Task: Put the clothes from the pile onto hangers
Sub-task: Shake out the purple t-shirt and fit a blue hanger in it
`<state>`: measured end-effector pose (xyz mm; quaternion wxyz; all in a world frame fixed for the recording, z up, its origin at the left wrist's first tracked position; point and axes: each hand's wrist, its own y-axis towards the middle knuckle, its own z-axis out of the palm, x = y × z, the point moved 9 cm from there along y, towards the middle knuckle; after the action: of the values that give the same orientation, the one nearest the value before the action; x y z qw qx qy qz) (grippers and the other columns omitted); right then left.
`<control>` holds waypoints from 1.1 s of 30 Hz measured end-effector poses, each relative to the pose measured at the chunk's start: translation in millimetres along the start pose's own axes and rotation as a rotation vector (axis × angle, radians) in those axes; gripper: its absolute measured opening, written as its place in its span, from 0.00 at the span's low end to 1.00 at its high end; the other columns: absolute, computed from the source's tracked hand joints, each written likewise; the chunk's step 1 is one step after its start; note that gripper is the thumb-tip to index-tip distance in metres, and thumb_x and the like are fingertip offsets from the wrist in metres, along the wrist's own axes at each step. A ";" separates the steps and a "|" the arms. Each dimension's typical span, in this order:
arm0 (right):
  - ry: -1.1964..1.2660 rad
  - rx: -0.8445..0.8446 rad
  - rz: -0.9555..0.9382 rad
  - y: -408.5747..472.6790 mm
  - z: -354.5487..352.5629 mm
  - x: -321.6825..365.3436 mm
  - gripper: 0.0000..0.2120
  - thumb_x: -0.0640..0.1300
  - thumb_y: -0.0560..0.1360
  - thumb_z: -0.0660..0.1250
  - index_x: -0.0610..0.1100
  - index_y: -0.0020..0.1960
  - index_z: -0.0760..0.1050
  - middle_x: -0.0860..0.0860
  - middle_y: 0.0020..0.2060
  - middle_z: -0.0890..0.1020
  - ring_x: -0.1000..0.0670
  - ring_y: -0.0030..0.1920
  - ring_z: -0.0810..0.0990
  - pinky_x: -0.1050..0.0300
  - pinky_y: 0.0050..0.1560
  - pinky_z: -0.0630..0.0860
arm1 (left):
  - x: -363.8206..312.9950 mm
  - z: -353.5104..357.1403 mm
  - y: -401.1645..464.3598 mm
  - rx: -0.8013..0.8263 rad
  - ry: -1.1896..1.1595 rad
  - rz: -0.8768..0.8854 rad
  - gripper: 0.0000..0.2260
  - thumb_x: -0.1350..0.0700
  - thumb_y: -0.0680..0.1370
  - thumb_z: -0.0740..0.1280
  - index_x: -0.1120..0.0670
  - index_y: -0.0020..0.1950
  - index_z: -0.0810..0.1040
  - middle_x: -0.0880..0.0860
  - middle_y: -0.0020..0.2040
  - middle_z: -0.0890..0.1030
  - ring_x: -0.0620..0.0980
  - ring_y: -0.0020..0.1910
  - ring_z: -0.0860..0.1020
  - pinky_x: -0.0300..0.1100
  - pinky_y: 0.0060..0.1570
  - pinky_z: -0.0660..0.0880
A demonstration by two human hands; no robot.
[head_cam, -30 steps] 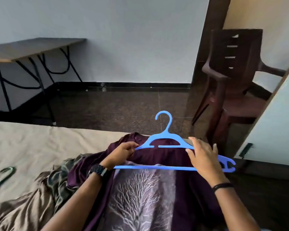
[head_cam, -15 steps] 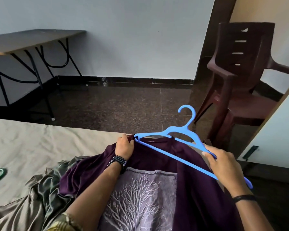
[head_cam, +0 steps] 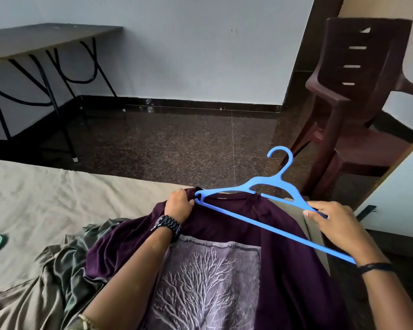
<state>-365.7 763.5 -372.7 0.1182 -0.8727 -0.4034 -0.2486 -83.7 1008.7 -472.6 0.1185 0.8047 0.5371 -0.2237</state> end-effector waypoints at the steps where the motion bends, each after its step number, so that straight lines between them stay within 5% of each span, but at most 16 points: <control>1: -0.001 0.004 0.002 1.1 0.5 -0.2 0.11 0.45 0.77 0.66 0.51 0.57 0.81 0.52 0.40 0.84 0.50 0.43 0.80 0.49 0.48 0.76 | -1.3 0.1 0.5 0.022 0.019 0.002 0.15 0.56 0.78 0.65 0.66 0.58 0.72 0.65 0.58 0.77 0.63 0.60 0.73 0.49 0.56 0.68; 4: 0.020 0.016 0.006 1.0 1.7 -1.5 0.11 0.45 0.77 0.66 0.50 0.58 0.81 0.54 0.41 0.84 0.54 0.43 0.79 0.52 0.46 0.75 | 1.8 -0.2 2.2 0.042 -0.053 -0.029 0.12 0.57 0.77 0.64 0.64 0.55 0.74 0.63 0.56 0.78 0.62 0.58 0.75 0.49 0.53 0.71; 7: 0.060 0.036 -0.009 -2.5 3.5 -3.5 0.12 0.43 0.77 0.67 0.49 0.60 0.80 0.57 0.41 0.82 0.60 0.40 0.77 0.58 0.45 0.70 | 15.7 -3.8 0.1 -0.039 -0.336 -0.093 0.04 0.58 0.76 0.64 0.59 0.44 0.75 0.58 0.44 0.80 0.60 0.49 0.78 0.47 0.46 0.70; 10: 0.082 0.053 -0.024 -2.5 7.3 -2.8 0.13 0.42 0.77 0.67 0.49 0.60 0.80 0.57 0.43 0.83 0.57 0.44 0.79 0.58 0.48 0.71 | 19.3 -12.2 -8.7 -0.124 -0.565 -0.068 0.07 0.60 0.76 0.66 0.55 0.38 0.73 0.50 0.34 0.77 0.53 0.40 0.77 0.41 0.40 0.69; 13: 0.122 0.044 -0.070 7.4 16.0 8.4 0.12 0.43 0.76 0.68 0.49 0.58 0.81 0.57 0.48 0.84 0.57 0.49 0.80 0.62 0.49 0.71 | -0.7 -26.2 -18.6 -0.193 -0.530 0.133 0.06 0.61 0.75 0.69 0.54 0.39 0.77 0.50 0.39 0.77 0.47 0.42 0.74 0.31 0.41 0.67; 16: 0.156 0.076 -0.151 23.4 31.6 33.3 0.10 0.43 0.75 0.69 0.48 0.56 0.82 0.58 0.47 0.84 0.60 0.49 0.80 0.69 0.48 0.71 | -12.1 -35.2 -19.0 -0.237 -0.436 0.260 0.02 0.59 0.74 0.71 0.53 0.43 0.80 0.52 0.49 0.75 0.47 0.50 0.72 0.37 0.55 0.67; 19: 0.149 0.156 -0.196 41.4 47.7 58.0 0.11 0.43 0.74 0.70 0.47 0.57 0.82 0.55 0.49 0.85 0.57 0.51 0.81 0.62 0.54 0.73 | -20.0 -50.4 -19.0 -0.250 -0.415 0.362 0.03 0.62 0.75 0.70 0.55 0.43 0.80 0.51 0.47 0.77 0.47 0.50 0.74 0.36 0.55 0.67; 22: 0.160 0.212 -0.218 51.7 51.2 73.4 0.12 0.42 0.74 0.70 0.46 0.57 0.82 0.55 0.48 0.85 0.62 0.46 0.81 0.66 0.53 0.73 | -8.2 -58.5 -12.0 -0.153 -0.516 0.263 0.05 0.63 0.77 0.65 0.54 0.44 0.75 0.49 0.41 0.77 0.48 0.44 0.76 0.36 0.47 0.69; 25: 0.141 0.220 -0.231 55.2 40.0 70.9 0.09 0.40 0.74 0.70 0.47 0.53 0.83 0.63 0.36 0.82 0.71 0.37 0.78 0.75 0.43 0.71 | 13.1 -45.7 -0.1 0.076 -0.322 0.195 0.04 0.57 0.79 0.64 0.56 0.51 0.77 0.51 0.45 0.80 0.48 0.45 0.77 0.41 0.49 0.72; 29: 0.123 0.258 -0.185 56.2 31.4 50.4 0.12 0.40 0.74 0.70 0.44 0.58 0.81 0.63 0.38 0.80 0.64 0.40 0.79 0.70 0.46 0.71 | 14.5 -32.8 -7.2 0.361 -0.117 0.353 0.08 0.53 0.79 0.66 0.55 0.49 0.82 0.47 0.42 0.81 0.41 0.41 0.77 0.35 0.44 0.70; 33: 0.171 0.280 -0.187 55.5 32.8 42.9 0.12 0.38 0.75 0.69 0.47 0.57 0.80 0.63 0.38 0.81 0.65 0.39 0.80 0.72 0.45 0.73 | -11.1 -36.4 -15.7 0.386 -0.197 0.481 0.06 0.56 0.76 0.70 0.58 0.47 0.83 0.48 0.40 0.82 0.37 0.38 0.76 0.31 0.41 0.70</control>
<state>-288.6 768.6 -378.1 0.2488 -0.7821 -0.5019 -0.2729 -93.1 1021.6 -434.7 0.0646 0.8906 0.2652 -0.3638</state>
